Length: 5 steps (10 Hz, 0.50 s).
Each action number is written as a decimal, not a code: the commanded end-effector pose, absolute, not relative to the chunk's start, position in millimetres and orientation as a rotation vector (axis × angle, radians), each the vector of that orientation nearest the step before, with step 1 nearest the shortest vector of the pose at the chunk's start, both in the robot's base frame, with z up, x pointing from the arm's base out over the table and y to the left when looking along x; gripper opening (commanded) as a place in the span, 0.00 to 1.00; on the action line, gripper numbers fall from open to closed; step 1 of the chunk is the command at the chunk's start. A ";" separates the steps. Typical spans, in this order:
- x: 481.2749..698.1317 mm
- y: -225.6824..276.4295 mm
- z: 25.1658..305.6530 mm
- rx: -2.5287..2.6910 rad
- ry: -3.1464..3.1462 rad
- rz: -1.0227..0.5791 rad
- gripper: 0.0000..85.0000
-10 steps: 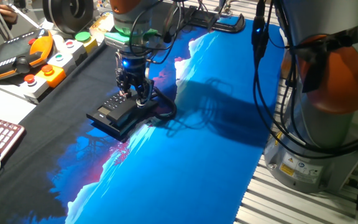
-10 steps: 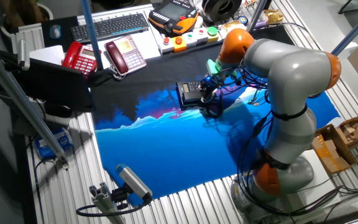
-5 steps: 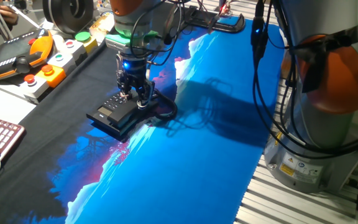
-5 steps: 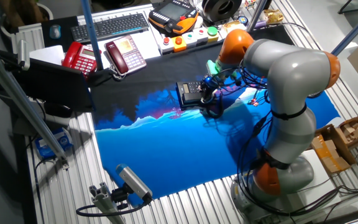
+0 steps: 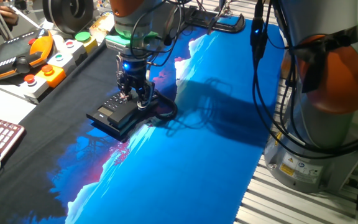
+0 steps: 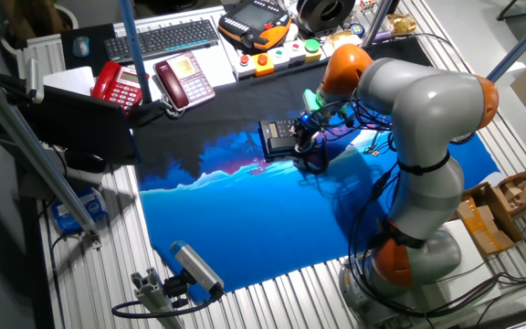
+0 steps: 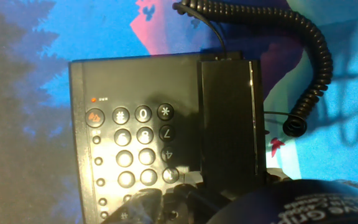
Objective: Place the handset of the telephone on the corresponding phone cradle
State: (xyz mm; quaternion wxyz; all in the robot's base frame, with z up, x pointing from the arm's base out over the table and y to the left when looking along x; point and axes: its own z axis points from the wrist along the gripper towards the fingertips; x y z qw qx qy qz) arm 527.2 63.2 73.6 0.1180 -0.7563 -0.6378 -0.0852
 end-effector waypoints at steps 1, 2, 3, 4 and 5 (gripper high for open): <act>527.2 63.2 73.4 -2.216 -1.863 -0.250 0.01; 527.3 63.2 73.1 -2.216 -1.861 -0.251 0.01; 527.4 63.1 72.9 -2.219 -1.857 -0.251 0.01; 527.4 63.0 72.7 -2.221 -1.853 -0.250 0.01; 527.4 63.1 72.4 -2.222 -1.851 -0.251 0.01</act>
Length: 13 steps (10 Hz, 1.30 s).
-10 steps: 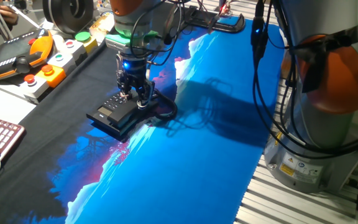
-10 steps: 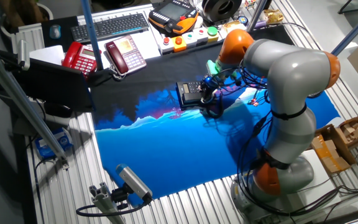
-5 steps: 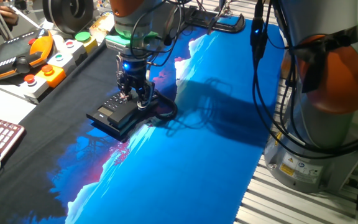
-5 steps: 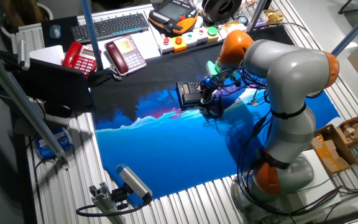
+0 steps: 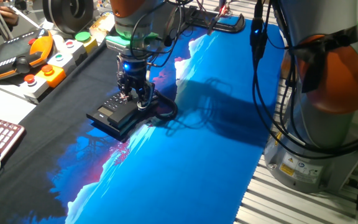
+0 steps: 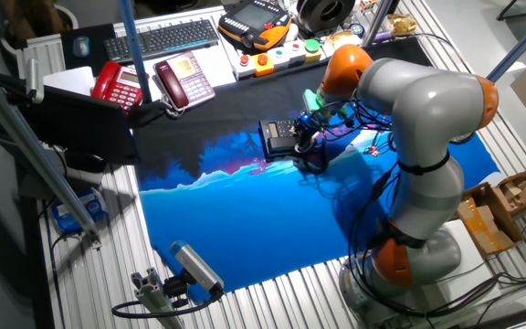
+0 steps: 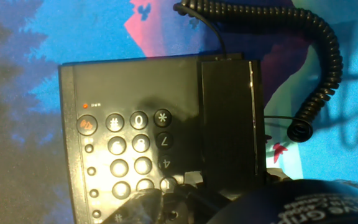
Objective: Place the handset of the telephone on the corresponding phone cradle
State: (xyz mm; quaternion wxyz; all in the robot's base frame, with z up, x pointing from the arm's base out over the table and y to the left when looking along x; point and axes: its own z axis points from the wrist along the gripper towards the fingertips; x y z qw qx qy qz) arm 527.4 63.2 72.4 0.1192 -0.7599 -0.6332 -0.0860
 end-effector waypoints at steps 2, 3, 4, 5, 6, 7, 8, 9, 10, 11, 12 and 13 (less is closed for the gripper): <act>526.9 63.7 71.7 -2.220 -1.851 -0.266 0.01; 526.9 64.0 71.2 -2.224 -1.853 -0.283 0.07; 527.1 64.4 70.7 -2.230 -1.850 -0.293 0.31; 527.0 64.6 70.1 -2.231 -1.850 -0.296 0.41; 527.2 64.7 69.5 -2.229 -1.849 -0.296 0.49; 527.4 64.7 68.9 -2.226 -1.850 -0.296 0.57; 527.7 64.7 68.4 -2.224 -1.851 -0.294 0.67; 527.7 64.7 68.4 -2.224 -1.851 -0.294 0.67; 527.7 64.7 68.4 -2.225 -1.852 -0.293 0.65; 527.8 64.7 68.4 -2.224 -1.856 -0.297 0.65; 527.8 64.7 68.6 -2.224 -1.858 -0.299 0.65; 528.0 64.4 69.4 -2.225 -1.865 -0.297 0.65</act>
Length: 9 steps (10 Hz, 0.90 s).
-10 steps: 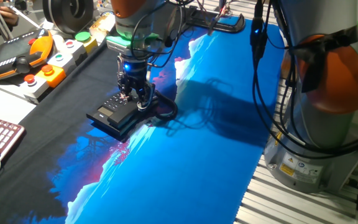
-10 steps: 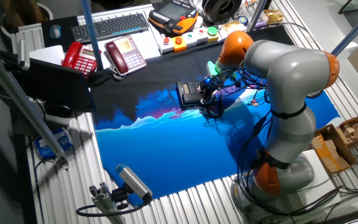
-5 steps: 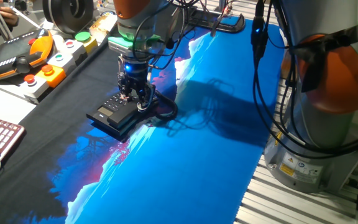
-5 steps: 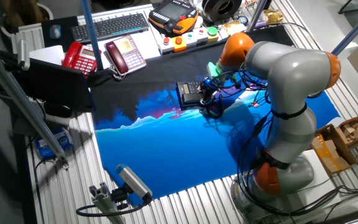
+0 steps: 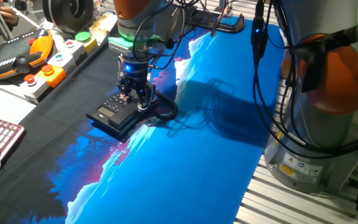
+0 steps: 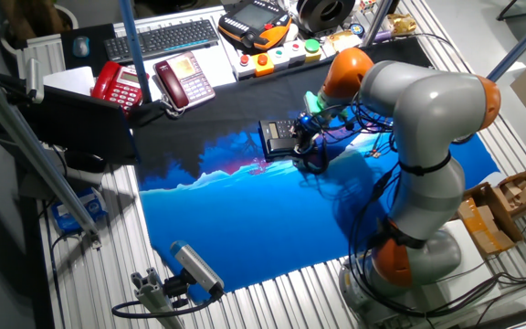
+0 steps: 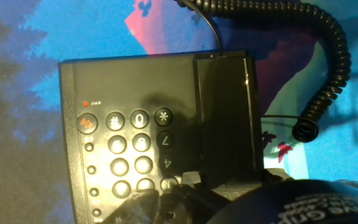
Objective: Place the handset of the telephone on the corresponding phone cradle
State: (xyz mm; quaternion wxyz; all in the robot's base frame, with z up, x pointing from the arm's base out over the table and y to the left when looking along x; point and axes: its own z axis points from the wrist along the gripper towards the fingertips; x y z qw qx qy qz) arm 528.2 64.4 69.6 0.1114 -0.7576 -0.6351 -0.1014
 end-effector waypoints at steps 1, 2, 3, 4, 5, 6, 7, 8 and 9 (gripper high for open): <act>528.7 63.9 70.6 -2.228 -1.870 -0.297 0.67; 529.4 63.6 71.2 -2.229 -1.875 -0.299 0.68; 529.7 63.5 71.3 -2.231 -1.878 -0.306 0.69; 530.1 63.5 72.2 -2.228 -1.884 -0.309 0.70; 531.8 62.7 75.2 -2.233 -1.891 -0.303 0.70; 533.2 61.1 78.8 -2.240 -1.897 -0.293 0.71; 533.7 60.6 80.7 -2.240 -1.900 -0.289 0.71; 534.1 60.9 82.7 -2.244 -1.904 -0.284 0.71; 535.0 59.9 87.1 -2.248 -1.911 -0.272 0.71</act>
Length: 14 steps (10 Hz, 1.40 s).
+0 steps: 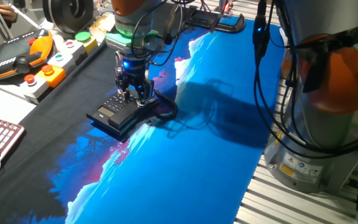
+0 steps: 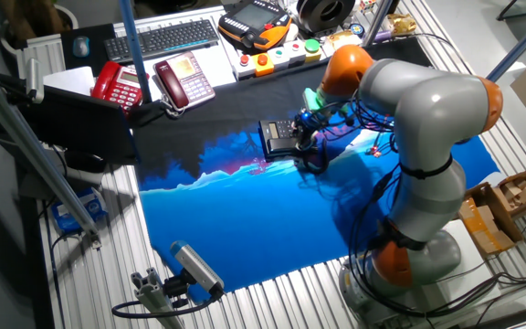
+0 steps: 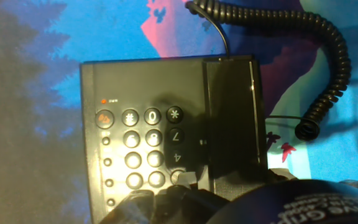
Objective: Place the handset of the telephone on the corresponding phone cradle
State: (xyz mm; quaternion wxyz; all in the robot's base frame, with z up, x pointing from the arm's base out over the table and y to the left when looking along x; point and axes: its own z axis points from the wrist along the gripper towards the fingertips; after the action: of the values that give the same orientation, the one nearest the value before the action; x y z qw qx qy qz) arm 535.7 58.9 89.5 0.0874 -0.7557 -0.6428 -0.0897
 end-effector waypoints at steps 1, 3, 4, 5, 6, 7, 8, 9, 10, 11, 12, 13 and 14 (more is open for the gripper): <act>536.5 57.1 93.7 -2.252 -1.921 -0.261 0.71; 536.4 52.9 108.1 -2.270 -1.961 -0.226 0.62; 536.5 52.4 116.1 -2.275 -1.975 -0.212 0.49; 537.6 51.9 125.6 -2.284 -1.986 -0.196 0.34; 537.7 50.5 134.9 -2.286 -2.013 -0.172 0.09; 537.1 45.0 142.5 -2.270 -2.029 -0.185 0.01; 535.7 40.9 149.2 -2.238 -2.067 -0.187 0.01; 533.1 39.2 153.6 -2.199 -2.126 -0.184 0.01; 530.2 39.6 155.9 -2.131 -2.233 -0.161 0.01; 530.0 39.3 157.3 -2.081 -2.291 -0.138 0.01; 530.8 35.9 161.0 -2.043 -2.307 -0.135 0.01; 531.9 29.1 168.1 -1.997 -2.316 -0.146 0.01; 530.8 19.9 177.0 -1.942 -2.346 -0.169 0.01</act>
State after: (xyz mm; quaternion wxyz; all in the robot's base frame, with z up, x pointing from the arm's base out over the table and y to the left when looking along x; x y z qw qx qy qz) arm 530.9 19.8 176.9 0.0438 -0.6611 -0.7468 -0.0568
